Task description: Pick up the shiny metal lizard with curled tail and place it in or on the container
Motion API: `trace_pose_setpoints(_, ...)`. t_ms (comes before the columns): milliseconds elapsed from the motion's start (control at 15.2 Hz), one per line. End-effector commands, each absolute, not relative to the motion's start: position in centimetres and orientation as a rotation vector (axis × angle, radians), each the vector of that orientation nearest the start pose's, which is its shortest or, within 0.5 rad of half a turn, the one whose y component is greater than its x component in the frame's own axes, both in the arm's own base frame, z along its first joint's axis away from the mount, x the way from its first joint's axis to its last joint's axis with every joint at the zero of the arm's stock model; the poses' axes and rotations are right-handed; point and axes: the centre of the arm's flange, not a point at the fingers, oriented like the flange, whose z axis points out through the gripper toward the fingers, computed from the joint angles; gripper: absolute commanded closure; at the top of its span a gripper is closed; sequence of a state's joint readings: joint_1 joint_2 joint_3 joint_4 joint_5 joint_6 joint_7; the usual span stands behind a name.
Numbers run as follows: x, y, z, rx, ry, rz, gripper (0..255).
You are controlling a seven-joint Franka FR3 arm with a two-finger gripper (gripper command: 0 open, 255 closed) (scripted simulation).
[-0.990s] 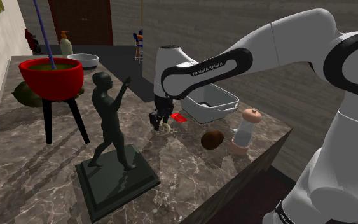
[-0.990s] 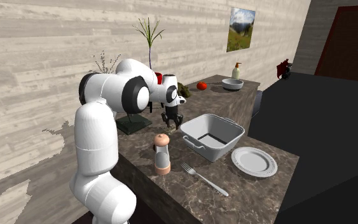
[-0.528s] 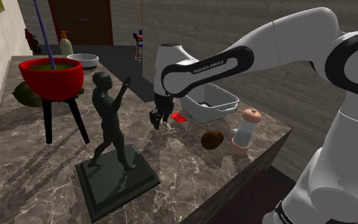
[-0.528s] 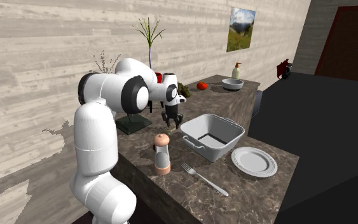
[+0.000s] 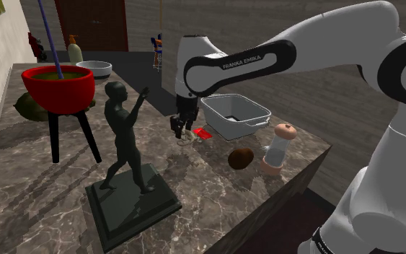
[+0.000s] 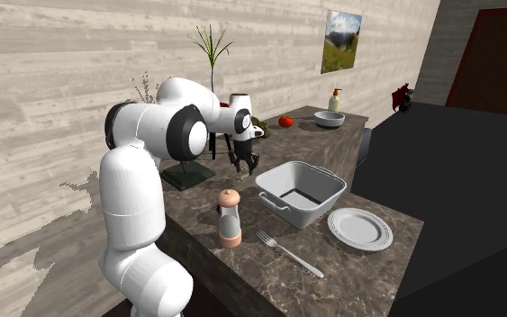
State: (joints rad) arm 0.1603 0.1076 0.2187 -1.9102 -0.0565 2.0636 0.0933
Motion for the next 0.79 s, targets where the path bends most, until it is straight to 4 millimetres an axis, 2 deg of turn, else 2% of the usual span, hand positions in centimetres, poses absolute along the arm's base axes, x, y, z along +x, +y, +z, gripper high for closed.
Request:
trace_pose_setpoints(0, 55.1, 21.3, 45.7, -3.118, -0.486, -0.084, 255)
trace_pose_setpoints(726, 55.1, 21.3, 51.5, -3.118, -0.486, -0.084, 255)
